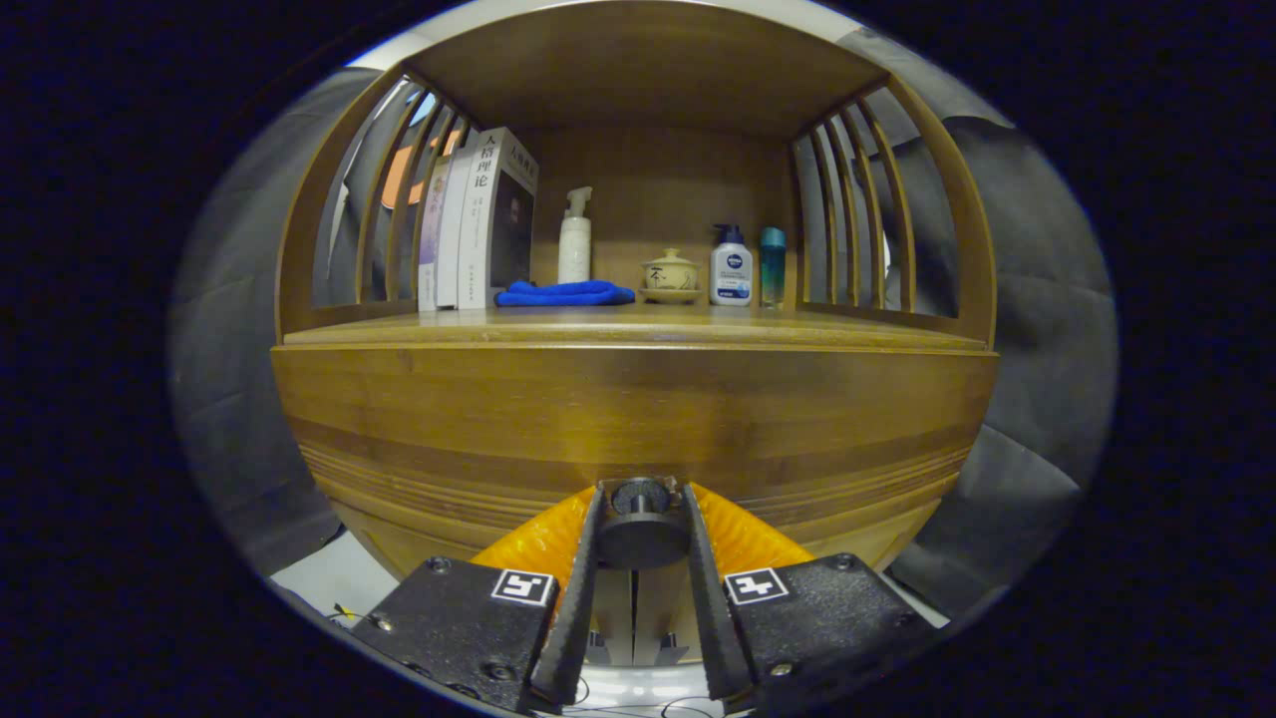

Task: Pull open the drawer, take out the items inside it, and place them on the countertop above the cabinet.

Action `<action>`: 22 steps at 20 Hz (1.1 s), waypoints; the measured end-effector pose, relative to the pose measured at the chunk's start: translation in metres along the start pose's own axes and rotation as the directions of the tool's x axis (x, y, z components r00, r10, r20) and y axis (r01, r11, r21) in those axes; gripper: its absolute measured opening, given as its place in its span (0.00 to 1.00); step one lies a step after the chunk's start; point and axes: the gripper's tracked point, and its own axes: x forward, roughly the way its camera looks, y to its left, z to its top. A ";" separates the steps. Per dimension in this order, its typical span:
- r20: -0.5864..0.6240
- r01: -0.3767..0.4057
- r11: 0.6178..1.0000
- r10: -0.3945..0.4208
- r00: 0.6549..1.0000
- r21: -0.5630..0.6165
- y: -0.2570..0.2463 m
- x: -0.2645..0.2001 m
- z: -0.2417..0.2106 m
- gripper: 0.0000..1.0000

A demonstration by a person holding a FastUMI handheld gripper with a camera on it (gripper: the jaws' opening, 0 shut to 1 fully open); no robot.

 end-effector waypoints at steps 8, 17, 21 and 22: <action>-0.032 -0.006 1.000 0.006 0.999 0.002 0.001 -0.002 -0.001 0.38; -0.023 -0.014 1.000 0.014 1.000 -0.009 -0.001 -0.037 -0.011 0.36; -0.013 -0.015 1.000 0.014 1.000 -0.017 -0.002 -0.060 -0.019 0.36; -0.011 -0.014 1.000 0.014 1.000 -0.015 -0.003 -0.068 -0.020 0.36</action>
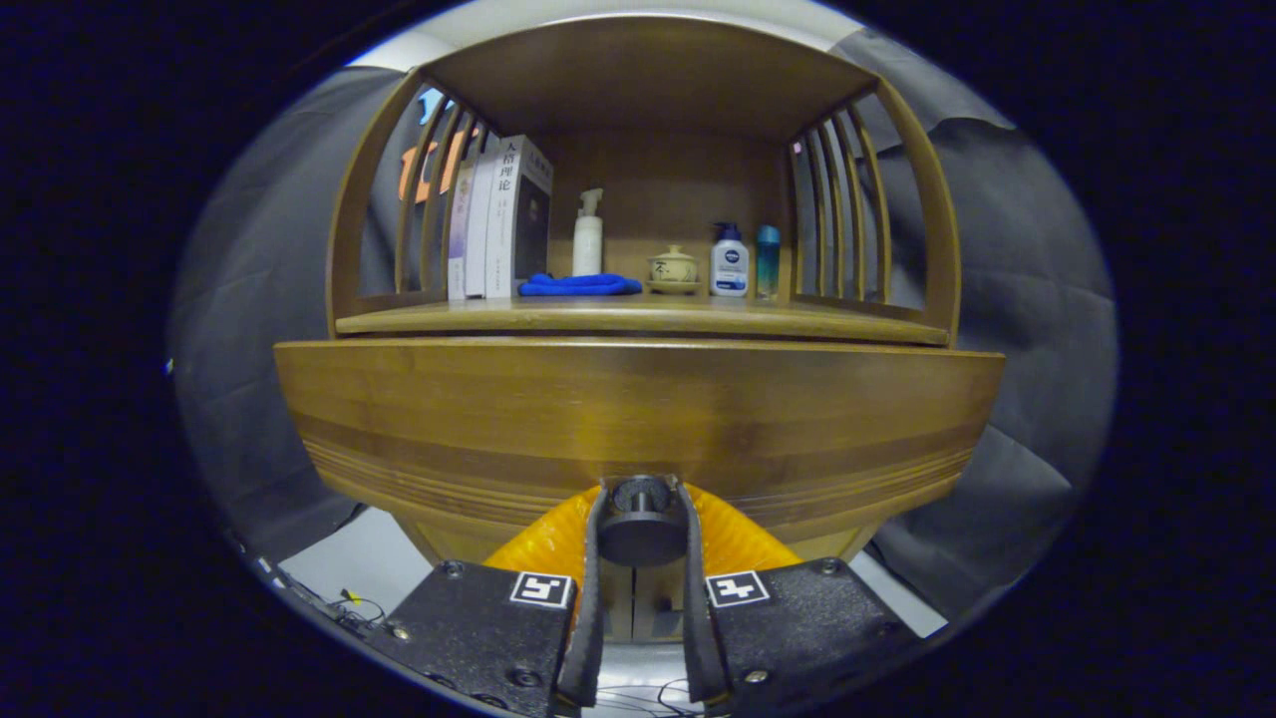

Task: Pull open the drawer, take out the items inside it, and place them on the countertop above the cabinet.

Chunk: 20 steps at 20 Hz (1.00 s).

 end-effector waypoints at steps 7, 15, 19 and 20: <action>0.019 0.001 1.000 -0.001 1.000 -0.001 -0.001 -0.040 -0.014 0.36; 0.016 -0.012 1.000 0.012 1.000 0.021 -0.001 -0.074 -0.031 0.36; 0.004 -0.026 0.999 0.026 1.000 0.026 -0.002 -0.093 -0.040 0.36; -0.002 -0.030 0.999 0.030 1.000 0.024 -0.002 -0.098 -0.042 0.36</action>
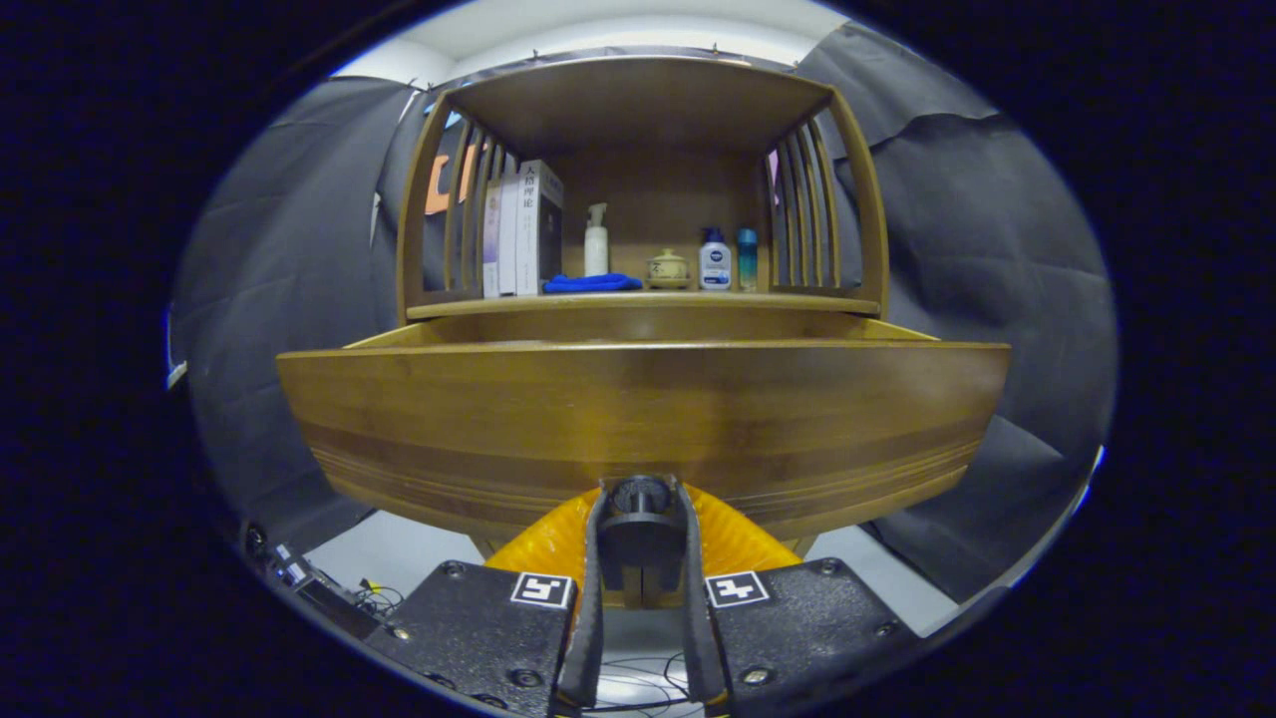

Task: Pull open the drawer, take out the items inside it, and place them on the countertop above the cabinet.

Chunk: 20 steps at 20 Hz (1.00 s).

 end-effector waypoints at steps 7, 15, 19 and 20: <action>-0.014 -0.023 1.000 0.024 1.000 0.015 0.001 -0.019 -0.010 0.36; -0.002 -0.012 0.999 0.012 1.000 0.042 -0.028 -0.043 0.008 0.79; 0.003 0.008 0.997 -0.008 1.000 0.082 -0.057 -0.068 0.044 1.00; 0.012 0.009 0.995 -0.011 1.000 0.095 -0.064 -0.072 0.055 1.00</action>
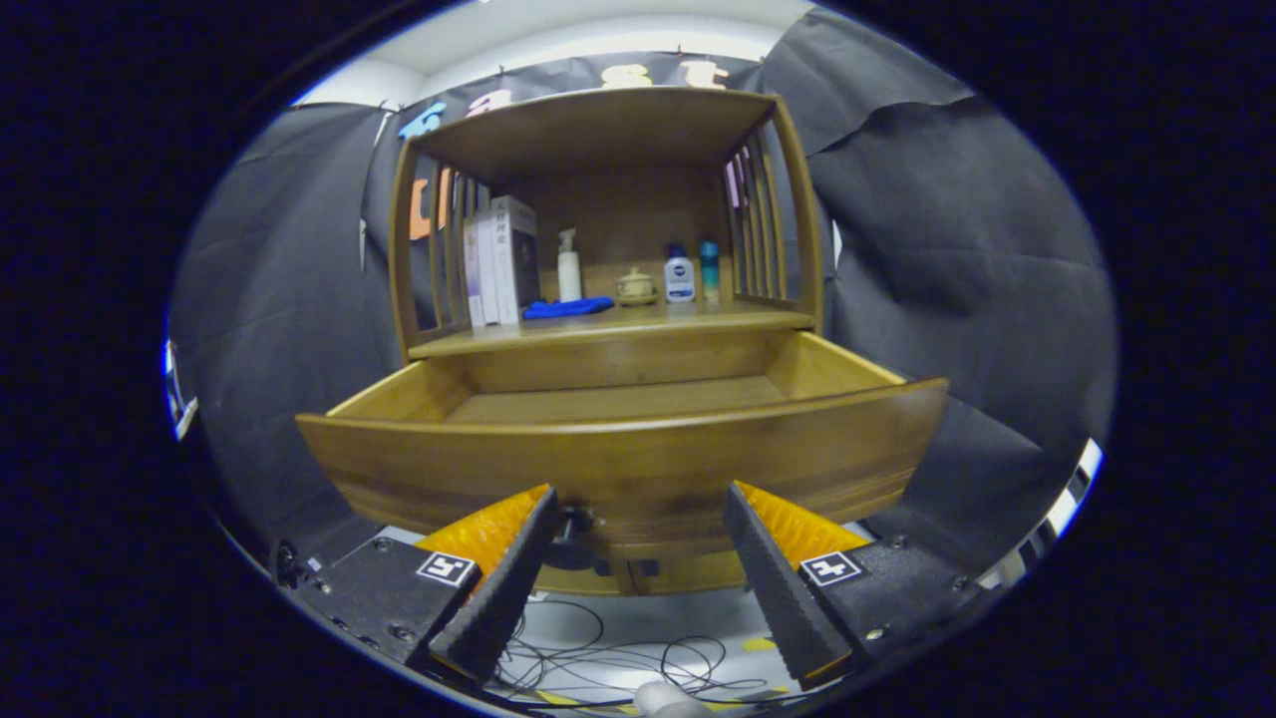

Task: Pull open the drawer, take out the items inside it, and place them on the countertop above the cabinet.

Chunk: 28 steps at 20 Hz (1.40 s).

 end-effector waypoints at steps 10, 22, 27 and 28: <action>-0.045 -0.016 0.999 0.015 0.999 -0.030 0.004 0.032 0.111 1.00; -0.394 -0.082 0.989 0.027 0.919 -0.123 0.061 0.139 0.117 1.00; -0.582 -0.100 0.987 0.010 0.813 -0.122 0.073 0.160 0.069 1.00; -0.612 -0.097 0.987 0.000 0.791 -0.126 0.075 0.163 0.056 1.00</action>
